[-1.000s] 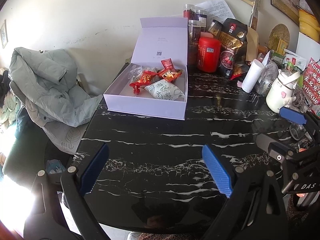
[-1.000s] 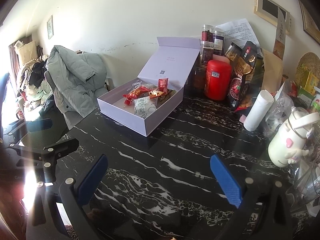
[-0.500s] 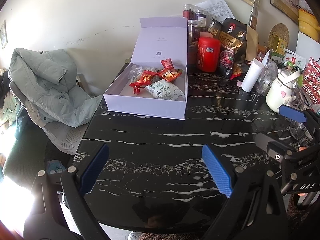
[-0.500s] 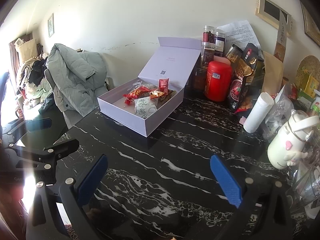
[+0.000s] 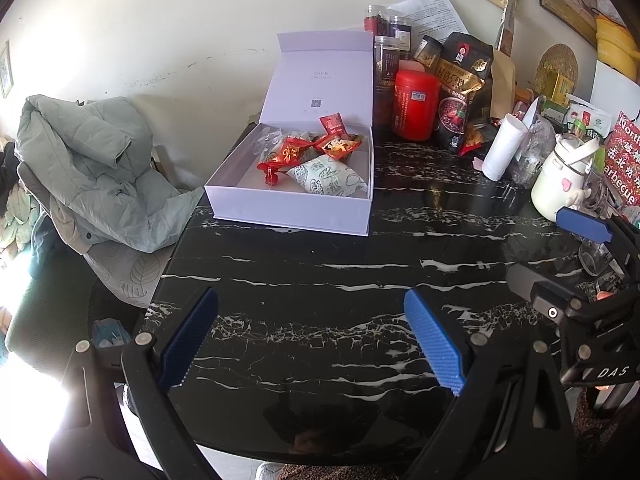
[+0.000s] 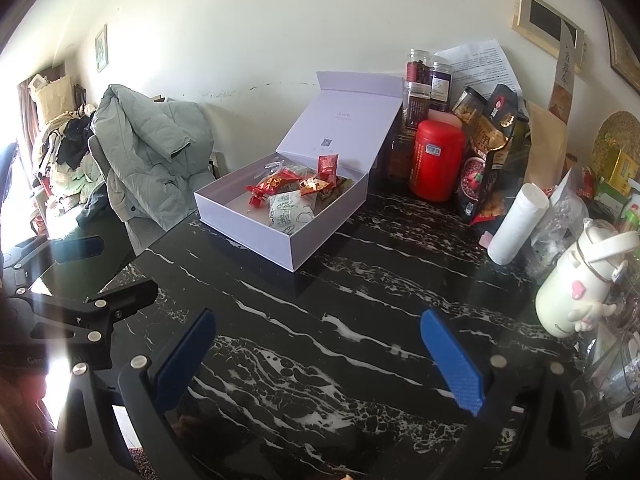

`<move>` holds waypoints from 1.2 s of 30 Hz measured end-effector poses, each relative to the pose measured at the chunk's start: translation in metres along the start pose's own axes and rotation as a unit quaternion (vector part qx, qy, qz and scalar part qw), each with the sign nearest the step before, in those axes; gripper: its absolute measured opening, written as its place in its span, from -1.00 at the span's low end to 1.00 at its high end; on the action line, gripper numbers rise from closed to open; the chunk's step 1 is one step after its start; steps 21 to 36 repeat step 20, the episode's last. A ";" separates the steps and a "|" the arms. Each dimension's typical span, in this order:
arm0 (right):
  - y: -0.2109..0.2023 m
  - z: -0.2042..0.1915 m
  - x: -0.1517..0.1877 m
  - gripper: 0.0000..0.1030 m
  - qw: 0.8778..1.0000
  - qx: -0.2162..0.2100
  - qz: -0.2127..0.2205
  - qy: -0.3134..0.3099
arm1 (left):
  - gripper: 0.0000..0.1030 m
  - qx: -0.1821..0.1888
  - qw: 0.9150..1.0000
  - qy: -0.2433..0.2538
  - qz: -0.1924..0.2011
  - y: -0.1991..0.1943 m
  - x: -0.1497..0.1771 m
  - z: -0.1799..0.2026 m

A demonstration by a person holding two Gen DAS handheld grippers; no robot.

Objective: Organize objects

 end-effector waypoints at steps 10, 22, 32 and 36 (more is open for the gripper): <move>0.003 0.000 0.002 1.00 1.000 0.002 -0.004 0.001 | 0.83 0.005 1.000 -0.001 -0.009 0.005 0.004 0.001; 0.007 0.000 0.003 1.00 1.000 0.001 -0.008 0.003 | 0.83 0.007 1.000 -0.004 -0.011 0.009 0.004 0.000; 0.007 0.000 0.003 1.00 1.000 0.001 -0.008 0.003 | 0.83 0.007 1.000 -0.004 -0.011 0.009 0.004 0.000; 0.007 0.000 0.003 1.00 1.000 0.001 -0.008 0.003 | 0.83 0.007 1.000 -0.004 -0.011 0.009 0.004 0.000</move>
Point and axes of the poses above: each gripper's, at about its wrist camera, not at the fingertips, and y roughly the way its jaws point, z to its right, x to its underside, the point moved 2 cm from there along y, roughly the way its jaws point
